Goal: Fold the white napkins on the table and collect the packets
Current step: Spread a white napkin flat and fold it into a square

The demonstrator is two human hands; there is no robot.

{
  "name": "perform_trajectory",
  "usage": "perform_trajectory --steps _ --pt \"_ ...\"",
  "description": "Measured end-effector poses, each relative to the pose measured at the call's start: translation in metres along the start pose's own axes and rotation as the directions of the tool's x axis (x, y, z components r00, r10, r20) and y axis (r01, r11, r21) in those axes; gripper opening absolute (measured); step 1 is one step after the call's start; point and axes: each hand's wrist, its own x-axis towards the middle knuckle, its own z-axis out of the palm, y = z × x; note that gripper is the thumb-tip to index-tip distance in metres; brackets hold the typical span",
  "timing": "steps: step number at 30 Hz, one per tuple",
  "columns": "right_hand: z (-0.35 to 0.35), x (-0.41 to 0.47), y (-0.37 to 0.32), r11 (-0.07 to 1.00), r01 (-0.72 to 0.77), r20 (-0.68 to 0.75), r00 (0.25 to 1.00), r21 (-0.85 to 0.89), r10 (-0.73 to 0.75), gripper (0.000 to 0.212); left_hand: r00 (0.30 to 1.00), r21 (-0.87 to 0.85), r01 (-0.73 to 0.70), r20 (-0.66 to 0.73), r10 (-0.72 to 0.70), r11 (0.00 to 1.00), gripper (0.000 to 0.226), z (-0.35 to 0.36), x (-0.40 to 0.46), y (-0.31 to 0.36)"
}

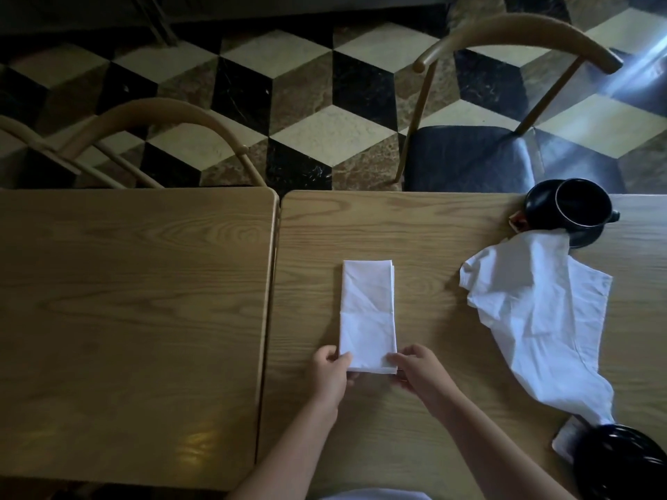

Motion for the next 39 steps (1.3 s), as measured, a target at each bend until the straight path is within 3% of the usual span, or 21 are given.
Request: perform_trajectory --steps 2,5,9,13,19,23,27,30,32,36,39 --pt "-0.002 -0.004 -0.003 0.998 0.037 0.001 0.999 -0.04 -0.037 0.017 0.999 -0.033 -0.039 -0.019 0.039 0.999 0.027 -0.001 -0.007 0.007" --pt "-0.005 -0.006 -0.01 0.996 0.074 0.0 0.997 -0.04 -0.074 0.037 0.992 -0.068 -0.118 0.031 0.12 0.991 0.043 -0.005 -0.014 0.018" --pt "-0.01 -0.006 -0.023 0.993 0.099 -0.06 0.994 0.063 -0.095 0.031 0.982 0.001 -0.174 0.071 0.174 0.985 0.019 -0.013 -0.007 0.036" --pt "-0.015 -0.003 -0.057 0.974 0.205 0.015 0.978 0.094 -0.208 0.012 0.979 -0.134 -0.126 0.143 0.145 0.983 0.012 -0.016 0.006 0.064" --pt "-0.015 0.024 -0.122 0.945 0.182 0.053 0.978 0.272 -0.203 0.02 0.961 -0.298 -0.03 0.253 0.109 0.954 0.015 -0.006 0.043 0.12" --pt "-0.013 0.044 -0.141 0.958 0.204 0.104 0.968 0.201 -0.228 0.031 0.966 -0.357 -0.023 0.232 0.112 0.934 0.016 0.012 0.068 0.142" --pt "-0.014 0.047 -0.134 0.957 0.276 0.098 0.954 0.085 -0.283 0.036 0.97 -0.21 -0.123 0.181 0.162 0.97 0.02 0.021 0.075 0.138" --pt "-0.014 0.038 -0.118 0.94 0.338 0.044 0.939 0.045 -0.34 0.024 0.948 -0.08 -0.279 0.135 0.288 0.957 0.012 0.019 0.064 0.123" --pt "-0.009 0.031 -0.103 0.941 0.336 0.073 0.94 -0.02 -0.334 0.018 0.915 0.023 -0.362 0.2 0.35 0.932 0.018 0.014 0.057 0.108" --pt "0.016 0.029 -0.083 0.919 0.331 0.225 0.932 -0.215 -0.283 0.014 0.839 0.081 -0.364 0.462 0.289 0.928 0.02 0.008 0.056 0.083" --pt "0.029 0.039 -0.078 0.906 0.334 0.235 0.932 -0.26 -0.276 0.013 0.881 0.188 -0.305 0.429 0.201 0.934 0.023 0.019 0.068 0.077"
